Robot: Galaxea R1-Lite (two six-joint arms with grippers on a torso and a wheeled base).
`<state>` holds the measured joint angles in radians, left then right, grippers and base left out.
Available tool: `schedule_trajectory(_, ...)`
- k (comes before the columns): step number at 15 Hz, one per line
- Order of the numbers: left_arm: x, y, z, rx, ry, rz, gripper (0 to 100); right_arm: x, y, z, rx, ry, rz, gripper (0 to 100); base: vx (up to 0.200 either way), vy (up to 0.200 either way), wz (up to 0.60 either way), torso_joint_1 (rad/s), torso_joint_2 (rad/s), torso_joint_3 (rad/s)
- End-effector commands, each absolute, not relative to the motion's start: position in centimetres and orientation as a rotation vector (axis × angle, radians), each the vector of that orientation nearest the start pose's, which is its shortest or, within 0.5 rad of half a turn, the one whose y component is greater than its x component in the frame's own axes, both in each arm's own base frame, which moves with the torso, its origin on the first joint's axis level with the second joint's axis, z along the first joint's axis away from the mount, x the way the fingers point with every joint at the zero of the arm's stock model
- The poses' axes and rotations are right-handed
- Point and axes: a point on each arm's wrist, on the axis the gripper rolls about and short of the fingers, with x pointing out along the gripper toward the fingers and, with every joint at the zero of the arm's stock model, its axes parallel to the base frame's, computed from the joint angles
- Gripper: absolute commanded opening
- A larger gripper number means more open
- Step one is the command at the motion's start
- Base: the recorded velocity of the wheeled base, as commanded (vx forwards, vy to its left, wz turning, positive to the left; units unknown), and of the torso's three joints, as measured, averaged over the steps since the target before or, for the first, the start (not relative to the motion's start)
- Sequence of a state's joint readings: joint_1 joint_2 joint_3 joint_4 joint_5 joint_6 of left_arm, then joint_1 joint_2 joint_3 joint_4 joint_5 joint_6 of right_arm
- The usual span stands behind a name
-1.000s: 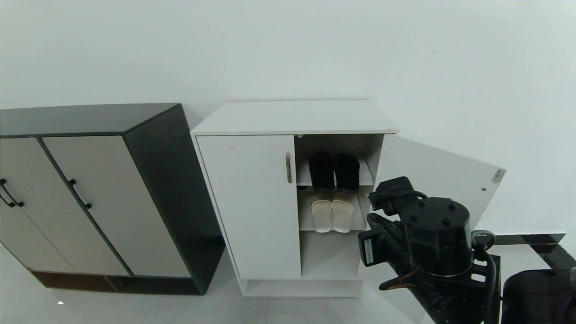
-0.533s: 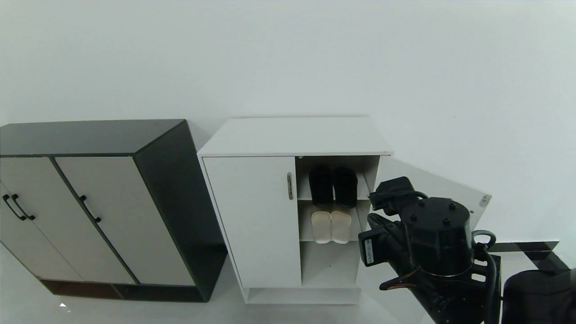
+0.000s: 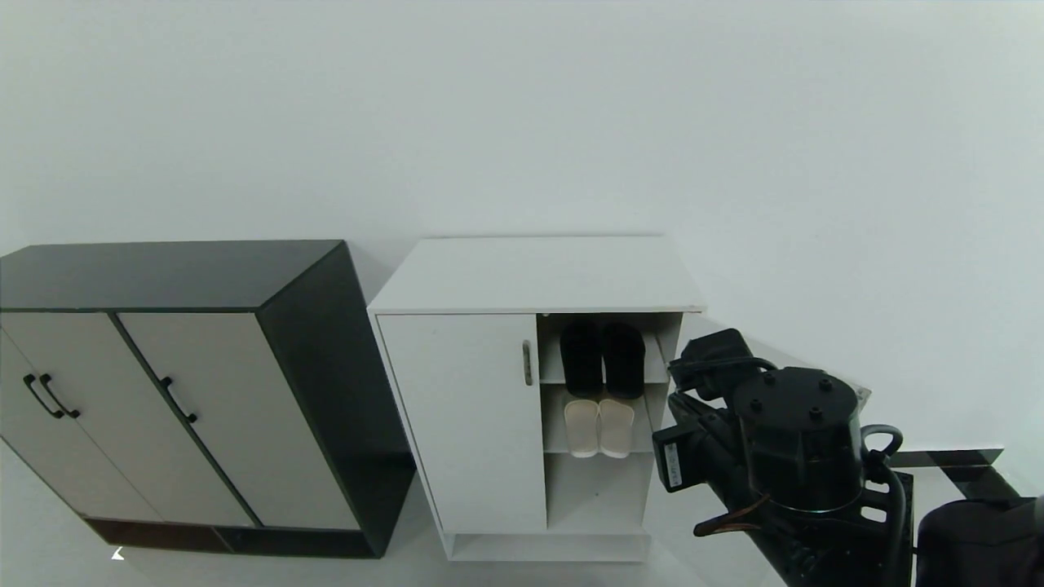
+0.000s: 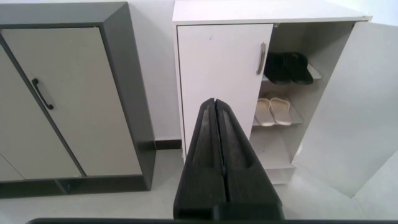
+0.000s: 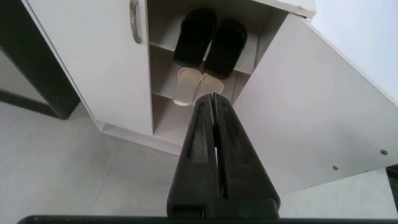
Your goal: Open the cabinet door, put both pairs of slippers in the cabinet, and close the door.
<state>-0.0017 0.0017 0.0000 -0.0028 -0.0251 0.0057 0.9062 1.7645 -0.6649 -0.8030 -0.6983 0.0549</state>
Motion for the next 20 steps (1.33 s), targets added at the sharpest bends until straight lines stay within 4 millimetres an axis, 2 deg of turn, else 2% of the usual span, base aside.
schedule_trajectory(1, -2.3, -0.1, 7.6, 0.006, -0.002, -0.026, 0, 19.4, 22.5, 14.3, -0.162, 0.215, 0.201, 0, 0.000, 0.000, 0.00, 0.036, -0.07, -0.036)
schedule_trajectory(4, -2.3, -0.1, 7.6, 0.006, -0.002, -0.026, 0, 19.4, 22.5, 14.3, -0.162, 0.215, 0.201, 0, 0.000, 0.000, 0.00, 0.000, 0.00, 0.000)
schedule_trajectory(13, -2.3, -0.1, 7.6, 0.005, -0.002, -0.026, 0, 20.0, 22.1, 14.5, -0.164, 0.213, 0.179, 0, 0.000, 0.000, -0.60, 0.007, 0.00, 0.001)
schedule_trajectory(17, -2.3, -0.1, 7.6, 0.002, -0.002, -0.026, 0, 21.3, 21.4, 15.9, -0.130, 0.168, 0.149, 0, 0.000, 0.000, 0.00, 0.000, 0.00, 0.000)
schedule_trajectory(20, -2.3, -0.1, 7.6, 0.003, -0.002, -0.026, 0, 22.7, 20.7, 18.4, -0.103, 0.169, 0.180, 0, 0.000, 0.000, 0.00, 0.000, 0.00, 0.000)
